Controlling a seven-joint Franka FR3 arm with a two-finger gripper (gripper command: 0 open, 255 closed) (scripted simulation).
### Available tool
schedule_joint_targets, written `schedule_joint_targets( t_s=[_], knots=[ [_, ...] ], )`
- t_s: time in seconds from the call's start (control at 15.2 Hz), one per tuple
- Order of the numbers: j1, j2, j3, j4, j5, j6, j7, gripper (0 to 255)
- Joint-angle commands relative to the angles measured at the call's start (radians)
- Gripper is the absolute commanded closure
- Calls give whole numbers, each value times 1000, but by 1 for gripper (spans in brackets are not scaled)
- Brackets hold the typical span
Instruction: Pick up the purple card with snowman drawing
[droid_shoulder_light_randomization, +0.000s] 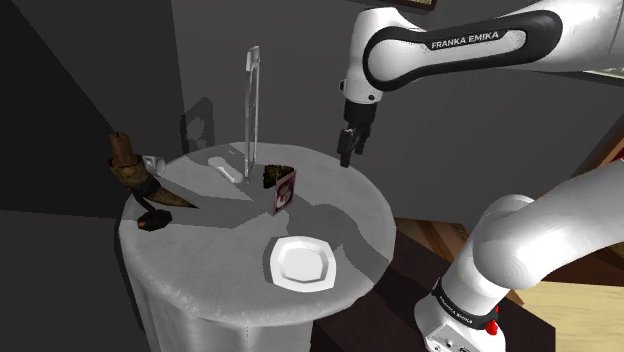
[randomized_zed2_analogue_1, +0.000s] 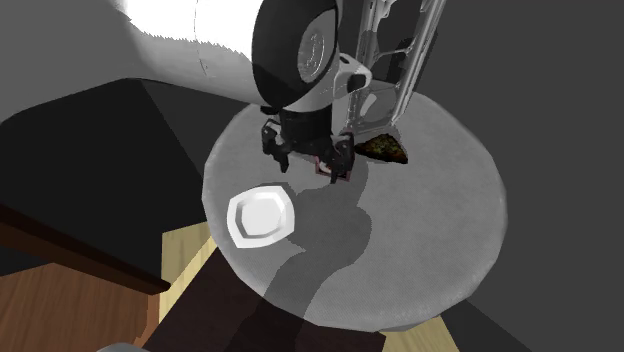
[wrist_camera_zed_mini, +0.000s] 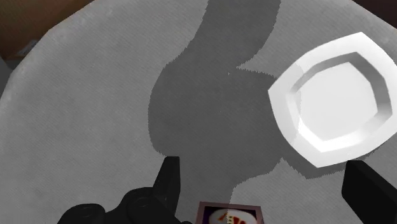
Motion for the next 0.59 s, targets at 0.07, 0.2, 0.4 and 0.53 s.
schedule_joint_targets(
  t_s=[0.07,0.2,0.4,0.53],
  knots=[
    [7,113,2,31,-3,97,-25,0],
    [12,186,4,59,-4,150,-40,0],
    [19,296,9,111,-7,221,-62,0],
    [23,370,13,151,-10,262,-76,0]
  ],
)
